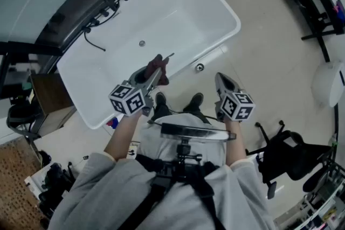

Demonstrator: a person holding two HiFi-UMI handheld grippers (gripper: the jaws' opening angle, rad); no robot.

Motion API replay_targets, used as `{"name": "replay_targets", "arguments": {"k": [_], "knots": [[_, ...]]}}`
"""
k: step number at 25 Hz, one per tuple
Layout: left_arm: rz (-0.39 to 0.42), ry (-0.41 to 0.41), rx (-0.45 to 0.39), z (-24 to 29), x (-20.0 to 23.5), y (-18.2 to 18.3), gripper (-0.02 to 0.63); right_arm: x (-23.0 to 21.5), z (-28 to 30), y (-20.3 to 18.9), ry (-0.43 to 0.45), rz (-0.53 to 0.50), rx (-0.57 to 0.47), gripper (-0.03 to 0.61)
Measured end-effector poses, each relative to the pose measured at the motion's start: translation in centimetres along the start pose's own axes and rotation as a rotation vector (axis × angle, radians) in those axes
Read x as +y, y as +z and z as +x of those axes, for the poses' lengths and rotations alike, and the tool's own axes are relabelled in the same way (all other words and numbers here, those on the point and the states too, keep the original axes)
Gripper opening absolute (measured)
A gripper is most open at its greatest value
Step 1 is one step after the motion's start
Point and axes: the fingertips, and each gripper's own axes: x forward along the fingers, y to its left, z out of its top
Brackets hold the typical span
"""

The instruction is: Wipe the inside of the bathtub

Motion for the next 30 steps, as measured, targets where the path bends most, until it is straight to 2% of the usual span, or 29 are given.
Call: {"name": "replay_targets", "arguments": {"k": [7,14,18,23,30], "knots": [[0.005,-0.010,-0.006,3.4,-4.6,-1.1,0.120,-5.1,-3.3,1.3,-0.018,-0.009,-0.019,0.000],[0.037,-0.001,-0.012,4.7,-7.2,-0.3,0.121,-7.2,-4.6,4.1,-0.027,-0.065,-0.065,0.000],[0.075,0.008,0.001,5.1,-7.4,-0.1,0.121,-7.6,-4.3,5.4,-0.028,-0.087,-0.092,0.000],[0.131,0.004,0.030,6.5,-6.3,0.2,0.121,-7.0,-2.7,6.7,-0.026,-0.145,-0.076,0.000],[0.106,-0.015,0.047,10.0,-4.7,1.1,0.121,-7.6,0.4,8.9,-0.040,-0.212,-0.016,0.000]]}}
